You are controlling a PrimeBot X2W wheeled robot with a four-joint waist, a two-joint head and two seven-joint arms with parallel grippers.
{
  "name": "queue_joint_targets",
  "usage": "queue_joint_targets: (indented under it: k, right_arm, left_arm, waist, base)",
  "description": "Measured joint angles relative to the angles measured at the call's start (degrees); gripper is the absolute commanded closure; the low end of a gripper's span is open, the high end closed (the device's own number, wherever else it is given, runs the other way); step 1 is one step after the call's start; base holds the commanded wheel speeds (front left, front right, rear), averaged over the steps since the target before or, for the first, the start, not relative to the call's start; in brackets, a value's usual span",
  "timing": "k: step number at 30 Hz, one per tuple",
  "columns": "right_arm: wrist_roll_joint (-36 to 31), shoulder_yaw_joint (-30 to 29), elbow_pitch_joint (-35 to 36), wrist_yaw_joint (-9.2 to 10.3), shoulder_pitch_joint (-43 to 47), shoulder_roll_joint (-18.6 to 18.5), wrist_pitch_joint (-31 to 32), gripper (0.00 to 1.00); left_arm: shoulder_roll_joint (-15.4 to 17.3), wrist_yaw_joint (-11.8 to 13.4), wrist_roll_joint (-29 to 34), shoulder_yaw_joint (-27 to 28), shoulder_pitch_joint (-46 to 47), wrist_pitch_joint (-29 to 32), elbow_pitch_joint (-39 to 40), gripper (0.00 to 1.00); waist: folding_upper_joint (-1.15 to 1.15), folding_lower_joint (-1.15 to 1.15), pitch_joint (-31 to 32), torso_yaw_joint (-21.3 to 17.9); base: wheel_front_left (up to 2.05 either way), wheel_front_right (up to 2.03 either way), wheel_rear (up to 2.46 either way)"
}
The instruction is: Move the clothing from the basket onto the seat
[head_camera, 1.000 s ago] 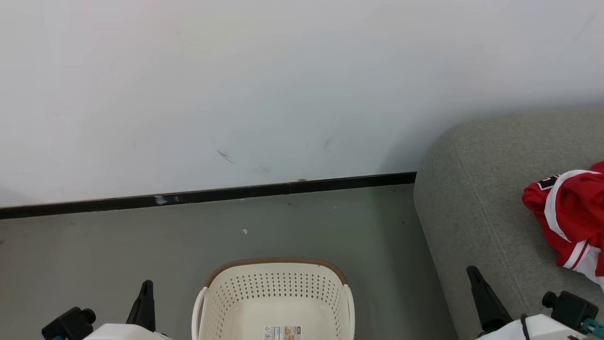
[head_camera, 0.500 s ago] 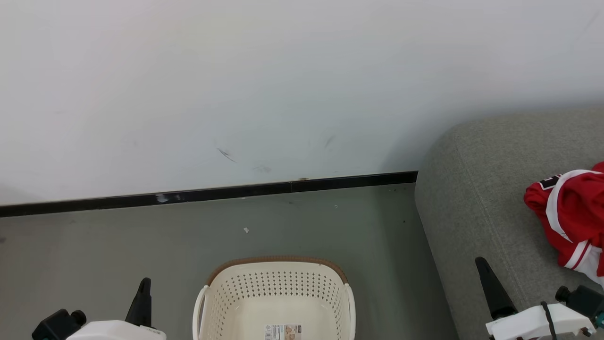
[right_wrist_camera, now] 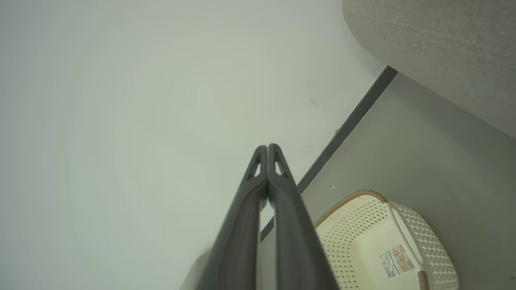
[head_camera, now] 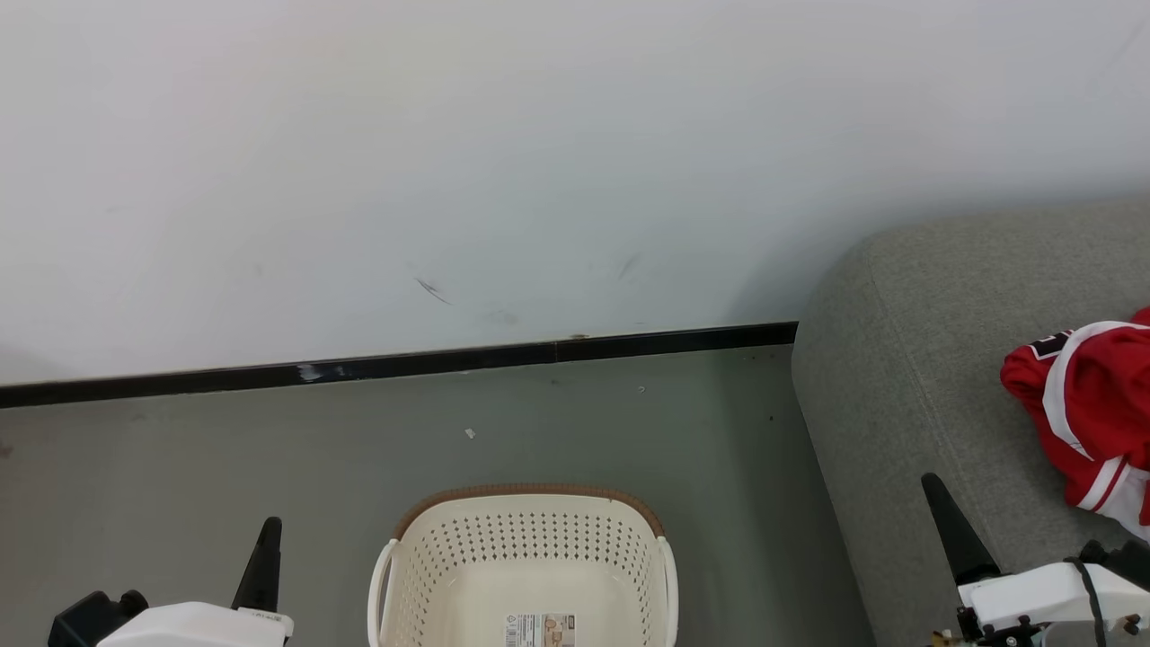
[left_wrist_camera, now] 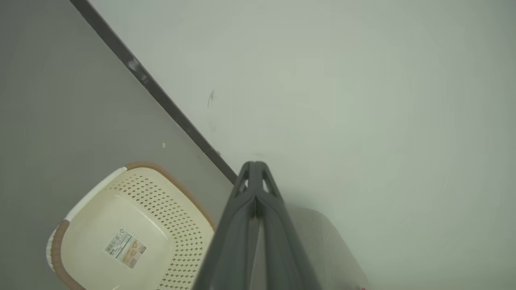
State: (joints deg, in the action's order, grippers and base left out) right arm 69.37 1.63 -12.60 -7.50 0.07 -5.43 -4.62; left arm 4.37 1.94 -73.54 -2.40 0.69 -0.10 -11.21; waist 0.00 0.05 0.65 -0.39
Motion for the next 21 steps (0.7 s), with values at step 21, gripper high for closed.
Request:
queue_joint_targets:
  k: [21]
  right_arm:
    - [19.6, -0.9, -1.3, 0.01, -2.7, -1.3, 2.9, 1.0]
  left_arm:
    - [-1.4, -4.2, -12.6, 4.4, 1.3, 3.9, -0.5, 1.0]
  waist:
    - [0.0, -0.02, -0.5, 0.3]
  base:
    - [0.0, 0.0, 0.0]
